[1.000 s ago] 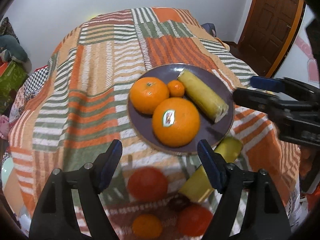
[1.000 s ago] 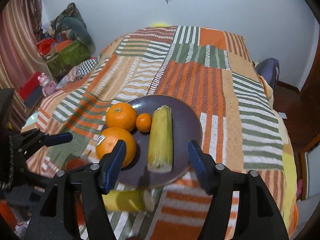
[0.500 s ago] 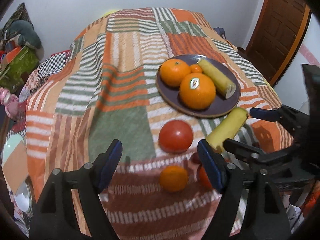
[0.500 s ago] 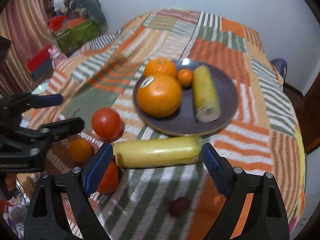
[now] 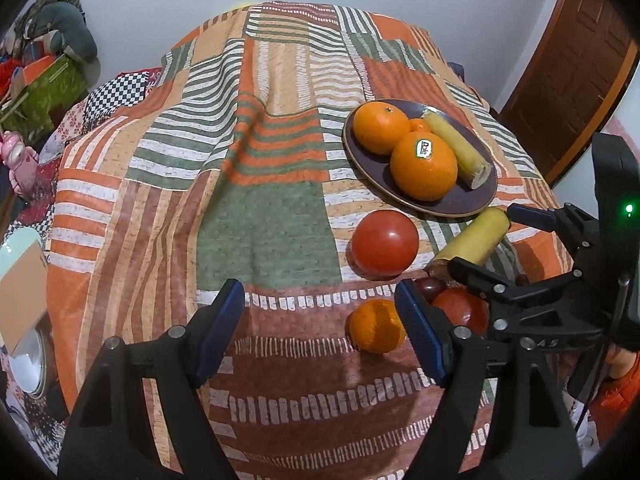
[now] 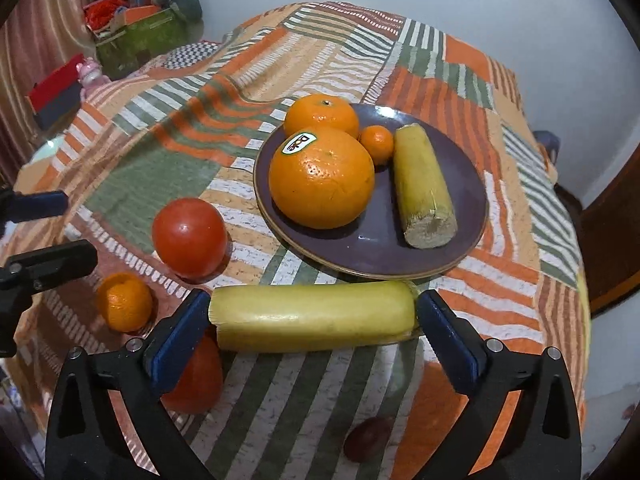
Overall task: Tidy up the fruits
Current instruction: 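Withdraw both tools and move the right tool toward the second corn cob, then close the right tool around the second yellow corn cob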
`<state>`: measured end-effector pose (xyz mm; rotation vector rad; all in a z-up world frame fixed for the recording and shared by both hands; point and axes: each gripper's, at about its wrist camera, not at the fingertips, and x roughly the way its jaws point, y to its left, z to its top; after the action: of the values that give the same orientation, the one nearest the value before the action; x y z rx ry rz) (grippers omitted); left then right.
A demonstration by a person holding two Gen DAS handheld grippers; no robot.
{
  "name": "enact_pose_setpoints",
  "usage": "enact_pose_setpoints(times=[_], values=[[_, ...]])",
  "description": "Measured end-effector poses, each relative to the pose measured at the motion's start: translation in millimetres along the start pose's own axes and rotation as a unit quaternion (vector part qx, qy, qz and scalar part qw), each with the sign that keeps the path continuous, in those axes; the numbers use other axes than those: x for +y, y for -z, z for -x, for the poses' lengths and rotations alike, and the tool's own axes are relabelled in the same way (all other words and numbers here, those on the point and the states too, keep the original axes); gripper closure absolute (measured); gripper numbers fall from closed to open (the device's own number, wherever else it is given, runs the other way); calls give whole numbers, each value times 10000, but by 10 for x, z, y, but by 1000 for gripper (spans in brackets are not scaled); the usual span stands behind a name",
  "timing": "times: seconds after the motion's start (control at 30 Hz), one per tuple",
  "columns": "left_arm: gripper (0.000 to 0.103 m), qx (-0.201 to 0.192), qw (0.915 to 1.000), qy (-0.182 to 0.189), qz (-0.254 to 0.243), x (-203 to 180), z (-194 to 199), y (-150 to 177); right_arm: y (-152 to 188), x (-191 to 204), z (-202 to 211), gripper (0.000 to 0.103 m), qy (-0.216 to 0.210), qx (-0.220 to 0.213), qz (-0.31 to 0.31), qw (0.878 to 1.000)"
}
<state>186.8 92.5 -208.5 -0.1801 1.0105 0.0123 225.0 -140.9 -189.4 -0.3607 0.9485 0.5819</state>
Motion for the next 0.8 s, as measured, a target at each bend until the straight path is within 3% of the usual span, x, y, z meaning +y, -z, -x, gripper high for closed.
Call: enact_pose_setpoints(times=[0.13,0.27,0.8], values=[[25,-8,10000,11,-39,-33,-2,-4,48,-106,80,18,60,-17,-74,10000],[25,14,10000,40,-63,-84,-26,-9,111,-368,111,25,-112,74,-346,9993],[25,36,9998,85,-151,-195,-107,-50,349,-1063,315,33,67,118,-874,9961]])
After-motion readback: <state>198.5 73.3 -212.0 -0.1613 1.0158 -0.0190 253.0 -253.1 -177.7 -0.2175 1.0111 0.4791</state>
